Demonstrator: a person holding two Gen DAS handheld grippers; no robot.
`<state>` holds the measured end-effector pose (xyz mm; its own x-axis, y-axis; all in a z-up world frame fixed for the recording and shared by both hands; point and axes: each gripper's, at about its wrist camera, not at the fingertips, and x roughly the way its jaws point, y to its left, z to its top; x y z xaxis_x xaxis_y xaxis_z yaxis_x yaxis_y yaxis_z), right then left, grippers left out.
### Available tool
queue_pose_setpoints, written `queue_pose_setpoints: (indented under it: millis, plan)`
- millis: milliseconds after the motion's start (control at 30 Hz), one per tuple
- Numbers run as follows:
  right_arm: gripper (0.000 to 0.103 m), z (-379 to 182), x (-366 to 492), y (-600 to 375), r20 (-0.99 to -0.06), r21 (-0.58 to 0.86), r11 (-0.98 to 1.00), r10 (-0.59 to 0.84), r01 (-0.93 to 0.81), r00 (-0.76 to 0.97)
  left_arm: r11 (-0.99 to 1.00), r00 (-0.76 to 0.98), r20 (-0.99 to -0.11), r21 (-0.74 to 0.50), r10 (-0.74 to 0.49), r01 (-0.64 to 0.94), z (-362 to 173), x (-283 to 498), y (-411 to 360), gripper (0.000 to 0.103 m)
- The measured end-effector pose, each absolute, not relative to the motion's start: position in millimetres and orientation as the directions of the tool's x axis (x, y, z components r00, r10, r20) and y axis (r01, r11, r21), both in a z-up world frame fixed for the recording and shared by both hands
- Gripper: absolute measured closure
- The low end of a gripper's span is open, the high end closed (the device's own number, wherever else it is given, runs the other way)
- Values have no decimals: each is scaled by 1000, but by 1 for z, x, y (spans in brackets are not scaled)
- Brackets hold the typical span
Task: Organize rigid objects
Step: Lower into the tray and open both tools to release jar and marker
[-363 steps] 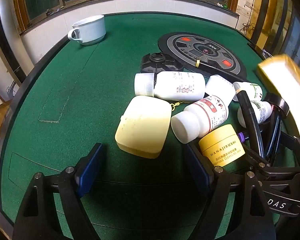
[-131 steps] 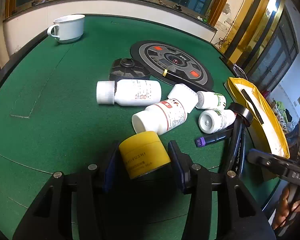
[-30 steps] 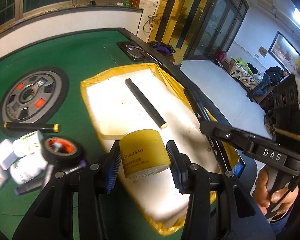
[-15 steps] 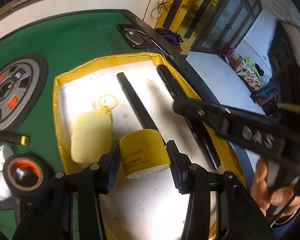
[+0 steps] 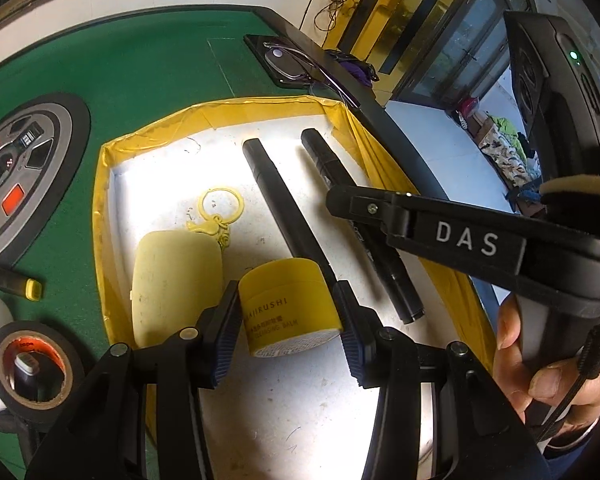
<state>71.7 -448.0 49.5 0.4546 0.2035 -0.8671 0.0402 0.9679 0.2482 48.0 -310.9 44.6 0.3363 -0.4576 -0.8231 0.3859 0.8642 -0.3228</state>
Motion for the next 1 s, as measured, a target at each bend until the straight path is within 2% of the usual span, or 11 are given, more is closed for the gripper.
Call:
queue_pose_setpoints:
  millis: [333, 433, 533, 567, 800, 1000]
  plan:
    - [88, 49, 80, -446, -876, 230, 972, 189, 40, 444, 842, 324, -800, -373, -504, 388, 44, 52, -310, 60]
    - [86, 50, 79, -444, -876, 228, 973, 191, 31, 442, 832, 310, -793, -399, -524, 386, 43, 56, -309, 58]
    - [76, 54, 78, -441, -870, 222, 975, 188, 22, 456, 822, 305, -781, -424, -545, 381, 46, 56, -308, 56]
    - [76, 56, 75, -441, -866, 224, 974, 188, 22, 464, 819, 305, -778, -431, -549, 378, 47, 55, -308, 54]
    - [76, 85, 42, -444, -813, 266, 963, 197, 49, 548, 794, 318, -740, -472, -593, 383, 67, 36, -294, 53]
    - [76, 106, -6, -434, -731, 346, 938, 250, 30, 635, 783, 365, -698, -488, -615, 387, 82, 14, -258, 53]
